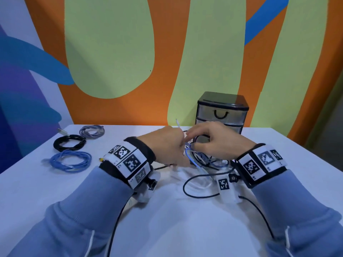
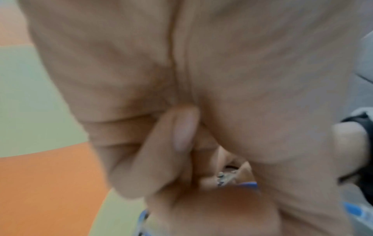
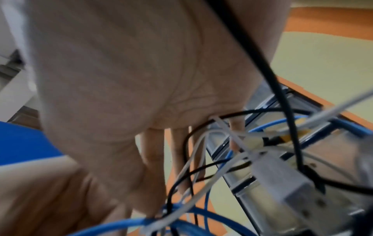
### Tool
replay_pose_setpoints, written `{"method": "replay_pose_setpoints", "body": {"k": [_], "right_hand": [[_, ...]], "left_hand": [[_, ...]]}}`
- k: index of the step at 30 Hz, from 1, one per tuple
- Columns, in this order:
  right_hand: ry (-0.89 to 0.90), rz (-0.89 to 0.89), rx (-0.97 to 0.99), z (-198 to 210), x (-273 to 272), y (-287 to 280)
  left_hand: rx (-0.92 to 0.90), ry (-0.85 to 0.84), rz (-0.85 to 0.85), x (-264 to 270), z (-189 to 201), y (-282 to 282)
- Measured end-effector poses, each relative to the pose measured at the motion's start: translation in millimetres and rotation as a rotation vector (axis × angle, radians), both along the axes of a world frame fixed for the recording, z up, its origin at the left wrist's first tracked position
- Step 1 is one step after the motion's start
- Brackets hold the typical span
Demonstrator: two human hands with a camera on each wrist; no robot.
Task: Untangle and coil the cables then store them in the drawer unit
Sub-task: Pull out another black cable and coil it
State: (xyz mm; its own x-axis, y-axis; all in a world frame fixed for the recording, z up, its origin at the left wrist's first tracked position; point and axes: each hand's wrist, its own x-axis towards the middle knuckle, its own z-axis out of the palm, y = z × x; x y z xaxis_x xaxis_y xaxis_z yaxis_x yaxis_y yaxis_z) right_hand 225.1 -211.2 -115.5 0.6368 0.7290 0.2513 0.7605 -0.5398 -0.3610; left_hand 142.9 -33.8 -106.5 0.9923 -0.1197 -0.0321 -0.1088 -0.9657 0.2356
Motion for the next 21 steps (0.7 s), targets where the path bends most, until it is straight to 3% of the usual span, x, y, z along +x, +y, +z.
{"method": "replay_pose_setpoints", "body": {"k": [3, 5, 6, 9, 13, 17, 21], "right_hand": [[-0.304, -0.118, 0.144, 4.9, -1.3, -1.8], [-0.459, -0.056, 0.379, 8.6, -8.3, 0.5], [-0.44, 0.029, 0.487, 8.7, -14.2, 4.5], [-0.031, 0.241, 0.687, 7.4, -35.4, 23.8], [0.328, 0.248, 0.687, -1.3, -31.5, 33.9], [0.424, 0.201, 0.39, -10.7, -19.7, 22.9], [0.431, 0.141, 0.497, -17.9, -9.2, 22.6]], "left_hand": [[-0.304, -0.25, 0.023, -3.4, 5.4, 14.1], [-0.386, -0.41, 0.034, -3.2, 6.2, 24.3], [-0.391, -0.447, 0.025, -3.1, 5.3, 27.8], [-0.397, -0.496, -0.044, -4.3, 2.5, 29.1], [-0.536, -0.779, -0.08, 1.0, 2.6, 31.8], [-0.838, -1.027, 0.017, 1.9, 8.1, 40.6], [-1.058, -1.287, 0.126, -2.8, 15.0, 57.1]]}}
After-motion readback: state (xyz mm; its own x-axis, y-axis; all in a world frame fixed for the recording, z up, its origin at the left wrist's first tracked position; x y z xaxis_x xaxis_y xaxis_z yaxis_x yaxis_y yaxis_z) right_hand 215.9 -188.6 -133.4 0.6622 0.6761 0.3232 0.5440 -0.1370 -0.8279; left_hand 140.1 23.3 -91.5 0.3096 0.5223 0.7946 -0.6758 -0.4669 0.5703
